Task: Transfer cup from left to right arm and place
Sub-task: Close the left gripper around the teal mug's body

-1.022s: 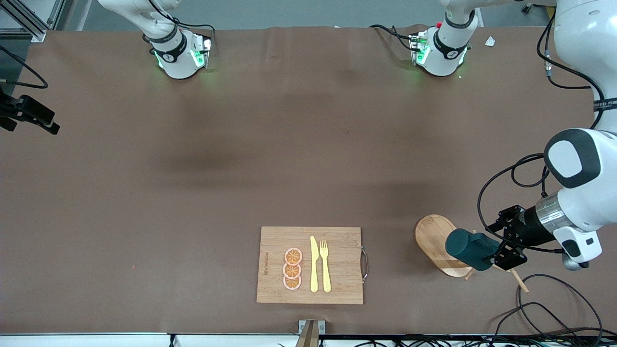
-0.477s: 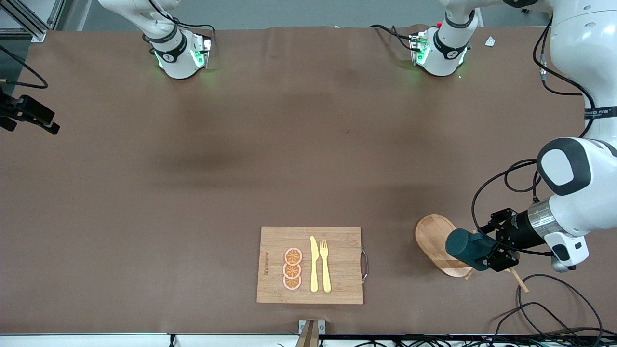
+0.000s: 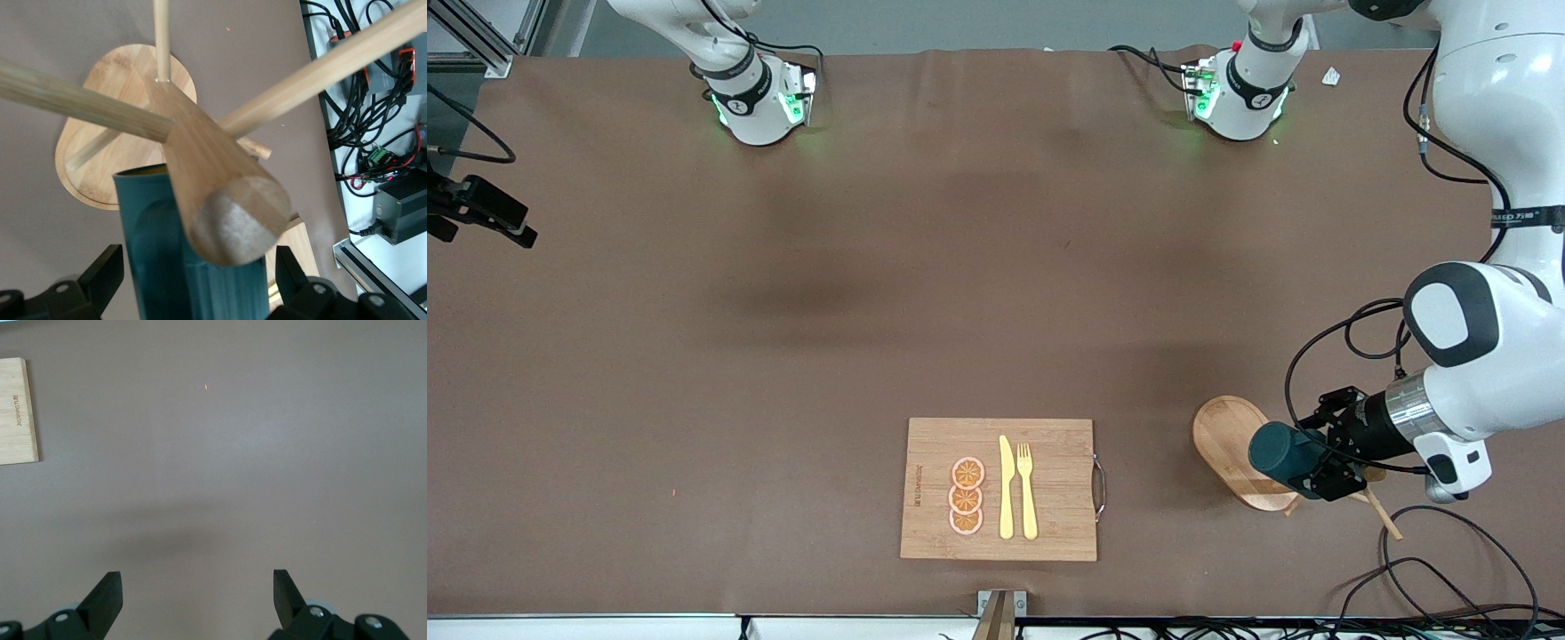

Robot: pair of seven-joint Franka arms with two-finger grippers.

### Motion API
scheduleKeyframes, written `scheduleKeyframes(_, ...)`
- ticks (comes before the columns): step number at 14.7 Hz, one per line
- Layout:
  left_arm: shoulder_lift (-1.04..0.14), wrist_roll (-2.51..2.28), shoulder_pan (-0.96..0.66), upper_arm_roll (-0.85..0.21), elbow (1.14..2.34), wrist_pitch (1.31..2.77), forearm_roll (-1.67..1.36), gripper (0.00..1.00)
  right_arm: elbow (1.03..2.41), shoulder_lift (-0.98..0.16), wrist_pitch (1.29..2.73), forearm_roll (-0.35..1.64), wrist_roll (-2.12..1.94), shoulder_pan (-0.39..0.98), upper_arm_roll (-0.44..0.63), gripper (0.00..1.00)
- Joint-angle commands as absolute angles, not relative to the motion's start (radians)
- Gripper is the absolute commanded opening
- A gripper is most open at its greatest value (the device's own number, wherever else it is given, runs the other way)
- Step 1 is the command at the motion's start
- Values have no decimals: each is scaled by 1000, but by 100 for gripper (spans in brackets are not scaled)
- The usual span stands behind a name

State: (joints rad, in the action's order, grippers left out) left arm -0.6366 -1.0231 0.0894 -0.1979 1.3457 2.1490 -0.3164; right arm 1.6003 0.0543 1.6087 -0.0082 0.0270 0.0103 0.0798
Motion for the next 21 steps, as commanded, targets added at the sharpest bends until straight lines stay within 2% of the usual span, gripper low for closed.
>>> scheduleKeyframes(1,-658,-1019,86,-201,1324,2166,-347,100,1615,77,1605,-20,17,14,81,100)
scheduleKeyframes(4,-664,-1020,87,-202,1325,2166,-348,97,1615,77,1606,-20,18,15,81,100)
scheduleKeyframes(11,-655,-1026,90,-202,1325,2161,-348,74,1615,77,1605,-20,17,15,81,100)
scheduleKeyframes(15,-629,-1032,94,-202,1327,2146,-348,73,1615,77,1605,-20,17,14,81,100)
scheduleKeyframes(21,-562,-1042,97,-202,1327,2036,-350,73,1615,77,1605,-20,17,14,81,100)
